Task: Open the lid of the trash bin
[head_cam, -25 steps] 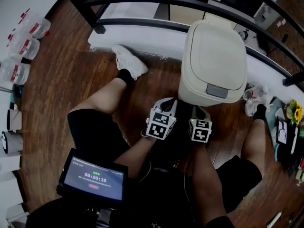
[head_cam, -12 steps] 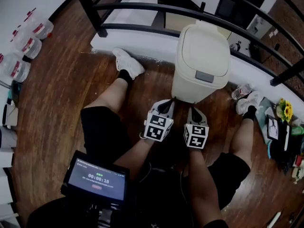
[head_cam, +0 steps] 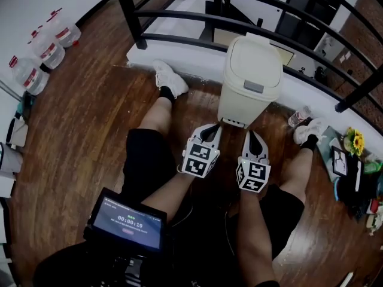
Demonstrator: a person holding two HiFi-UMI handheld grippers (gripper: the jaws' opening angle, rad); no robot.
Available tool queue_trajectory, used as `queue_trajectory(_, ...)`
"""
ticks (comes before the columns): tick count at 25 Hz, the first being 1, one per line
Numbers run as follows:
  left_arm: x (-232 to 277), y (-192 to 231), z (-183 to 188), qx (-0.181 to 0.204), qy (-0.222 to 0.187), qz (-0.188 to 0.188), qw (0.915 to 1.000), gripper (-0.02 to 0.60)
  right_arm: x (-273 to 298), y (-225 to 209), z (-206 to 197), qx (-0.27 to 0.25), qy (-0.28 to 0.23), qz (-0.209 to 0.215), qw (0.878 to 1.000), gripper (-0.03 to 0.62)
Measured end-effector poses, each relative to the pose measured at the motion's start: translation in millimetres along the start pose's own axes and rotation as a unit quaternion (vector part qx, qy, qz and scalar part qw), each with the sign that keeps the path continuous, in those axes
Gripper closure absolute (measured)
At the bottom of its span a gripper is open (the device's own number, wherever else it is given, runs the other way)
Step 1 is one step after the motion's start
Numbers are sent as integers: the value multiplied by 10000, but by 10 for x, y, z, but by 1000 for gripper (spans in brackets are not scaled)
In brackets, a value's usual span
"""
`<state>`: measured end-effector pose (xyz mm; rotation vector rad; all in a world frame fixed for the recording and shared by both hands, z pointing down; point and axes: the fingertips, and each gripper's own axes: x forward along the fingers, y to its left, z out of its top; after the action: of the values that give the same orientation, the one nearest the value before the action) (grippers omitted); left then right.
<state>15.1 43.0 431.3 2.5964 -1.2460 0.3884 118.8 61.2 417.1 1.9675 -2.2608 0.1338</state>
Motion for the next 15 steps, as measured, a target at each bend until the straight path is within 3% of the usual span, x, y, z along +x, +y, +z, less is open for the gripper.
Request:
queue_trajectory(4,-200,-139,13,131,-70,-16,9999,583,-198,57,102,-140,-101,51,9998,589)
queue_trajectory(10,-319,-256,44,-139,-203,9,9997,583,-382,186,36,-257,-41,83,9996,589)
queue_trajectory(15,-331,-328,-12,366,-178,2,9992,583,-407,240,45,-462,-11,86,9989,589)
